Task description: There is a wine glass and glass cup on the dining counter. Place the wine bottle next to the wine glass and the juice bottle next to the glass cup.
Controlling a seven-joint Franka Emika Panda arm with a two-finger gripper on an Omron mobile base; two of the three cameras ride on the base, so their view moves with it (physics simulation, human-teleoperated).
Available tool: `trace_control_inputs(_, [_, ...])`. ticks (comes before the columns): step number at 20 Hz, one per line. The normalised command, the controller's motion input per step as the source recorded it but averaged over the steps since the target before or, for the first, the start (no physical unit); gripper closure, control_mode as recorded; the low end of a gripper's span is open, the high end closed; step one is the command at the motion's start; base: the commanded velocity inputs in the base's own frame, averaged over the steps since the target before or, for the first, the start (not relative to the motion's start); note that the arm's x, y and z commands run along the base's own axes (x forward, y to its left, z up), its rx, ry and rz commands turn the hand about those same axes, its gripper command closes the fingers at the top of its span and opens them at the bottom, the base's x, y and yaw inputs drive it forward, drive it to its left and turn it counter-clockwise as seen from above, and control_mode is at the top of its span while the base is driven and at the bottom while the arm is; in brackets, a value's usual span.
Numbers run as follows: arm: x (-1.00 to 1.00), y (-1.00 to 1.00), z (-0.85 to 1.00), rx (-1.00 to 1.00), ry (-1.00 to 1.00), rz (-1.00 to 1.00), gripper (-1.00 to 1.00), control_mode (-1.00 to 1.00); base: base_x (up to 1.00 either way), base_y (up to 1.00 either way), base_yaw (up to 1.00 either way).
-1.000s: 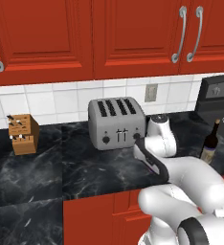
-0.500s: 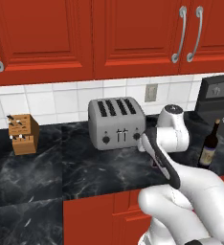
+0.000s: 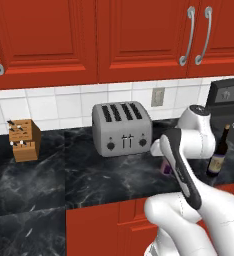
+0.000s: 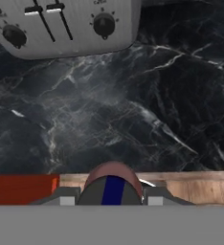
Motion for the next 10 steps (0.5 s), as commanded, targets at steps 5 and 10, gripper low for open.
trace_control_inputs(5, [-0.39,0.0,0.37,-0.02,-0.1,0.01,1.0,-1.0,0.0,0.0,0.0])
trace_control_inputs(10, [-0.4,0.03,0.39,-0.05,-0.11,0.0,1.0,-1.0,0.0,0.0,0.0])
